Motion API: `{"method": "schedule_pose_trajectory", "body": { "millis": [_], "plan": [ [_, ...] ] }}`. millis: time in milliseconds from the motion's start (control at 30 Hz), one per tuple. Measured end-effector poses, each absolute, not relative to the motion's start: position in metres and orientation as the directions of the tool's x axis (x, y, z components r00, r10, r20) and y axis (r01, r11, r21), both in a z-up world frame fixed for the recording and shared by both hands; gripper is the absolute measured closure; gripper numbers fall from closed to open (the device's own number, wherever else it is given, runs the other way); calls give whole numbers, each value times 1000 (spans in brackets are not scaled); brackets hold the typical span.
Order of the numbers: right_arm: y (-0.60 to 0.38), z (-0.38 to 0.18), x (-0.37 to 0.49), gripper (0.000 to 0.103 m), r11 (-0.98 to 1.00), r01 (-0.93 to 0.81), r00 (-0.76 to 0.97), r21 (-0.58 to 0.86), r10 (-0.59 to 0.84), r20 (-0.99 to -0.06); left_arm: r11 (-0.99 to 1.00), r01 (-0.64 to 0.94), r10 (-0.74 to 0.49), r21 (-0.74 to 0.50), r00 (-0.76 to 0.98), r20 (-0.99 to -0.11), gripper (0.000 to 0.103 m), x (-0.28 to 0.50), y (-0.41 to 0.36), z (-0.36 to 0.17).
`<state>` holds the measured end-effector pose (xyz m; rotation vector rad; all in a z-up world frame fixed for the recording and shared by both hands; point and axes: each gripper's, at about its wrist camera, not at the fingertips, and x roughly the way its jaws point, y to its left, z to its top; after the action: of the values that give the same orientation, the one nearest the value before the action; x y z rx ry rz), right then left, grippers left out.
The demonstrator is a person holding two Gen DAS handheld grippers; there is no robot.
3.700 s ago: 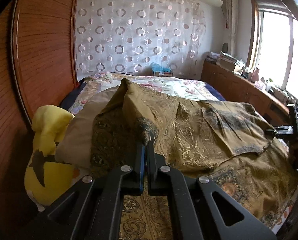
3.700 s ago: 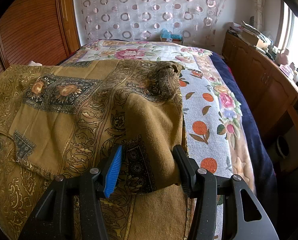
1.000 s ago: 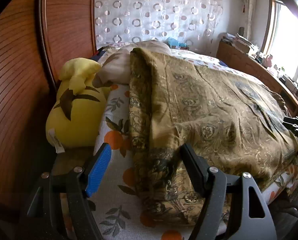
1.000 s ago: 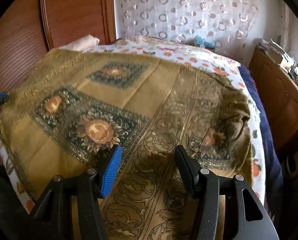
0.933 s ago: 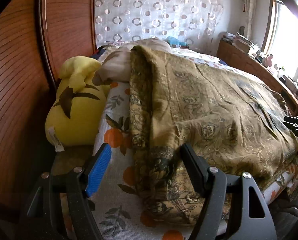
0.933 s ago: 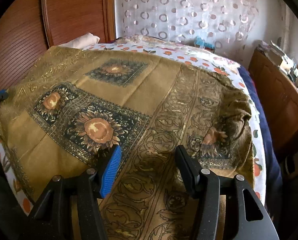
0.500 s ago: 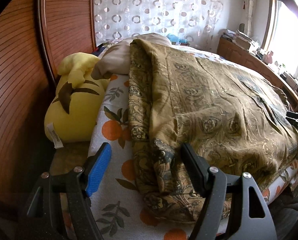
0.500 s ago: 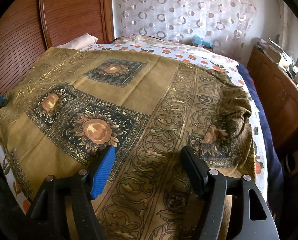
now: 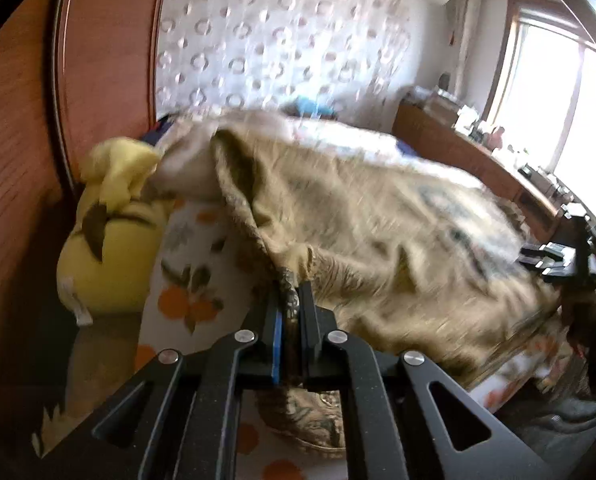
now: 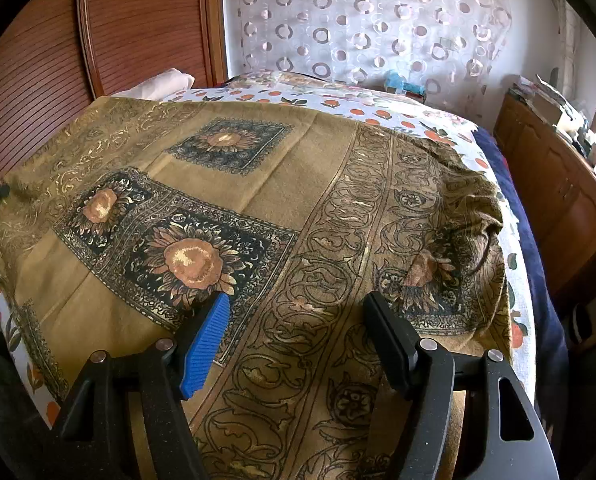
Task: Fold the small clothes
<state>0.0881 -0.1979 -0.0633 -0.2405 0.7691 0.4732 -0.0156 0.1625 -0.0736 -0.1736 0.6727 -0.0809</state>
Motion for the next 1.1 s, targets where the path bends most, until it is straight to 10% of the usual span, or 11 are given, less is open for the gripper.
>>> {"method": "schedule_pose_trajectory", "body": {
  "millis": [1100],
  "plan": [
    [-212,-64,93,32,890,-456,633,2,326,-702,908,391,-419,-154,825,-380,97,73,16,43]
  ]
}}
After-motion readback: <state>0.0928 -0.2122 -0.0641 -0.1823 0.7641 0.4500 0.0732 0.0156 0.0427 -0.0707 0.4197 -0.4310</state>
